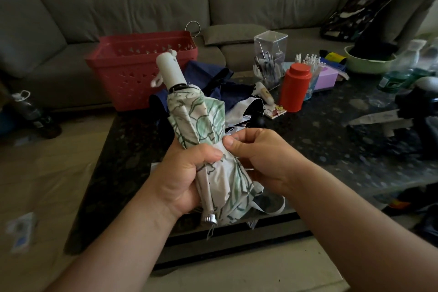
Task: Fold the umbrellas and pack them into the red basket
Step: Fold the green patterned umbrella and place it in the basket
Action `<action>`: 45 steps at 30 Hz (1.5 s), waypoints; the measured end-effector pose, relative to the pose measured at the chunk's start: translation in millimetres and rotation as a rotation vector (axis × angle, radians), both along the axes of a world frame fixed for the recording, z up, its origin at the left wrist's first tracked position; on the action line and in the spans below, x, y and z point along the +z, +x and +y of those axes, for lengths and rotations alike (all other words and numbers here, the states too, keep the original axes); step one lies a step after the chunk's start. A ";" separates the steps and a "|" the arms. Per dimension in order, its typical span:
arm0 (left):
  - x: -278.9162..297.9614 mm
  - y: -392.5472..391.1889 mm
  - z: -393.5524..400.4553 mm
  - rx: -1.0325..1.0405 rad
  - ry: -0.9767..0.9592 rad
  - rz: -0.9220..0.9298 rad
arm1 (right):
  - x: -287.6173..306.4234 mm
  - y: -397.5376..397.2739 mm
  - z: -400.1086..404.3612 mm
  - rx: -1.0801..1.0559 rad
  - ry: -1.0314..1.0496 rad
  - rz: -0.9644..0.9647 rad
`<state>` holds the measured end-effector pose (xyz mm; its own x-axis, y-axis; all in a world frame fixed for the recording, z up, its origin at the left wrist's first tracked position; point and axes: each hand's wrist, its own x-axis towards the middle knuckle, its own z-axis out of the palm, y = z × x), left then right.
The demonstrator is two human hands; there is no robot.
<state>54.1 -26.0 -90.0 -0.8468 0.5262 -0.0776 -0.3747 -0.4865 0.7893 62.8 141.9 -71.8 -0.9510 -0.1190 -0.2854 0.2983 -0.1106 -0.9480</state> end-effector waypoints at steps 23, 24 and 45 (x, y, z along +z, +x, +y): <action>8.5 10.4 2.8 0.125 0.022 0.049 | -5.0 7.6 -8.0 -0.374 0.427 0.519; 7.7 12.3 5.1 0.133 0.032 0.040 | -6.2 10.0 -11.8 -0.383 0.489 0.602; 2.0 18.3 12.7 0.680 -0.176 0.111 | -28.6 17.4 -18.3 -0.156 0.878 1.287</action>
